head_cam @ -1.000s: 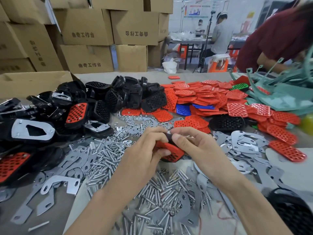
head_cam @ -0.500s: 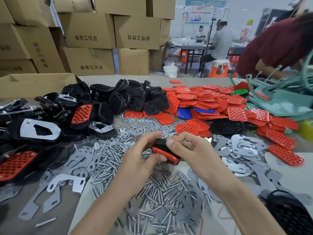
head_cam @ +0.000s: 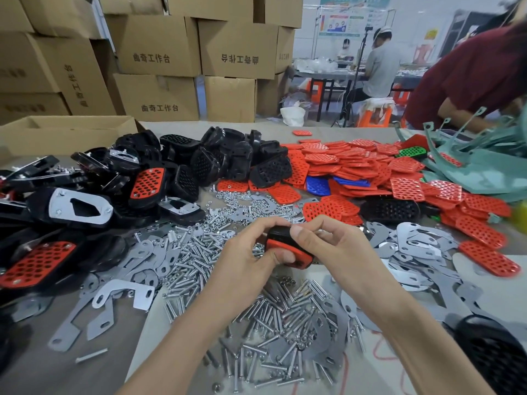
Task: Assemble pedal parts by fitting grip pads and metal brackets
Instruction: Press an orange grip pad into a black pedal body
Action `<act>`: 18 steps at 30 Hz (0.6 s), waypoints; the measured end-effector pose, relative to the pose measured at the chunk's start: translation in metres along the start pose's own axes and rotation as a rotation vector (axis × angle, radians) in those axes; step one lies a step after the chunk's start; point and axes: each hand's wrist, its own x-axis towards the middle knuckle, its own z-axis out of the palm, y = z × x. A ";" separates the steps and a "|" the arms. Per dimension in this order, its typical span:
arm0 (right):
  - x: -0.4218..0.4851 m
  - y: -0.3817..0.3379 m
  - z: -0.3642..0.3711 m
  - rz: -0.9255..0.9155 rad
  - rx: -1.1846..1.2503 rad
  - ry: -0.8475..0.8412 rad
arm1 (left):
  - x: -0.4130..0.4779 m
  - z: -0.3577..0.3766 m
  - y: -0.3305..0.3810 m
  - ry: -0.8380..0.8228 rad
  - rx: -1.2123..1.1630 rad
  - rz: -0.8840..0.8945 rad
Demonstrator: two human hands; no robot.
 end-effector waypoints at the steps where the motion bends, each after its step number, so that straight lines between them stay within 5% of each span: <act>1: 0.002 -0.001 0.000 -0.010 -0.008 0.004 | 0.002 0.000 -0.001 0.014 0.026 0.004; 18: 0.027 0.026 0.007 -0.233 -0.211 0.036 | 0.031 -0.001 -0.007 0.099 -0.066 -0.068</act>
